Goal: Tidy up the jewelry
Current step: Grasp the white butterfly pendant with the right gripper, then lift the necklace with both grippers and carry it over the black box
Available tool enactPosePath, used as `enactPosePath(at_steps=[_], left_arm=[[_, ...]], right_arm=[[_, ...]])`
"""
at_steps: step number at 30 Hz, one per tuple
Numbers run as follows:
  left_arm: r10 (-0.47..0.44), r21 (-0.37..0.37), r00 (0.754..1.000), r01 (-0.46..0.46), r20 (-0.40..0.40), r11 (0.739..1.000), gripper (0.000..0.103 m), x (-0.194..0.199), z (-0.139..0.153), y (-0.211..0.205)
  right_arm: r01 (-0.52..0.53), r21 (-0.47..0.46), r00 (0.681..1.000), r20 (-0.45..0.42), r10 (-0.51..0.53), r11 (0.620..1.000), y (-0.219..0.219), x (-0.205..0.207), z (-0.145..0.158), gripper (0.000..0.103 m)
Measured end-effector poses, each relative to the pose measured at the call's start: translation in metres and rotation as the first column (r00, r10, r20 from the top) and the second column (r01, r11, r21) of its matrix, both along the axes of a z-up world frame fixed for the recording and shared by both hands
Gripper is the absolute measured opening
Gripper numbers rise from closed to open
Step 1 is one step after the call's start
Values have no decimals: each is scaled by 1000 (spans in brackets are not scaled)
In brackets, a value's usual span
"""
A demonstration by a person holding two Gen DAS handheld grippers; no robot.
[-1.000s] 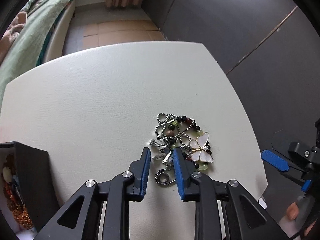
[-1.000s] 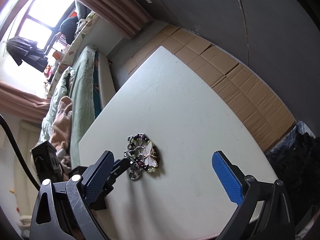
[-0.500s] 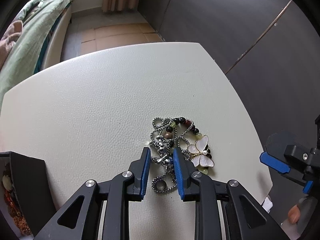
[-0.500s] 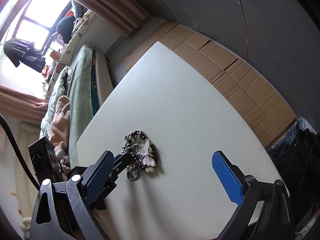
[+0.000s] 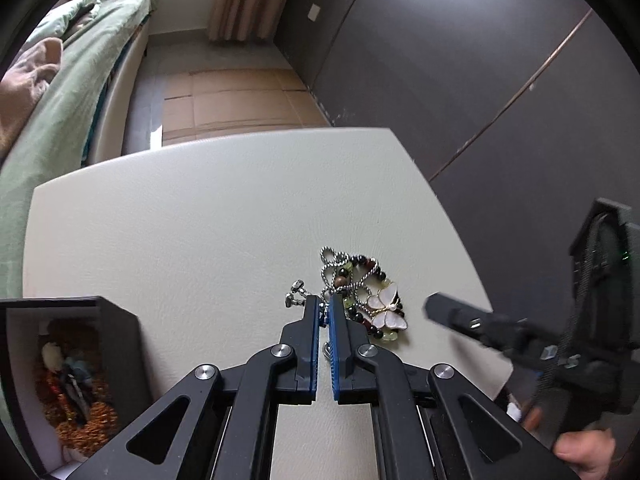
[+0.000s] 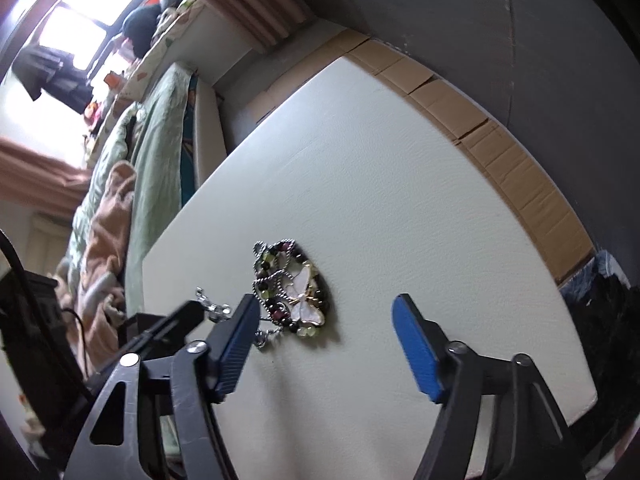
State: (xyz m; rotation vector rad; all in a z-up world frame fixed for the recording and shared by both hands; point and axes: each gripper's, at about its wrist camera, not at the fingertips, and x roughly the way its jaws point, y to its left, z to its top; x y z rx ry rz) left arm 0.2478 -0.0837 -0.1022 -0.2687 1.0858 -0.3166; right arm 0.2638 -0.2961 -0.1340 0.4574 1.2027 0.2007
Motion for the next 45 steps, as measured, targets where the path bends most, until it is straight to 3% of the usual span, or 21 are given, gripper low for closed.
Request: enactPosePath(at_steps=[8,18,20,25,34,45], left_arm=[[27,-40,999,-26,42,999,4,-5,20,23],[35,-56,998,-32,47,998,4,-5,24,32],[34,-57,998,-32,48,998,4,-5,25,32],[31,-56,997,-28,66,998,4,-10,34,33],[33,-67,994,-26,104,997,4,-23,58,34],[71,-112,964,-43,257,993,4,-58,126,48]], right_arm=[[-74,-117,997,-7,73,990,28,13,-10,48],[-133,-310,990,5,142,941,53,15,-10,41],[-142,-342,988,4,153,929,55,13,-9,30],[-131,-273,991,-11,133,953,39,8,-4,13],[-88,-154,995,35,94,984,8,-11,16,13],[-50,-72,992,109,57,996,3,-30,45,13]])
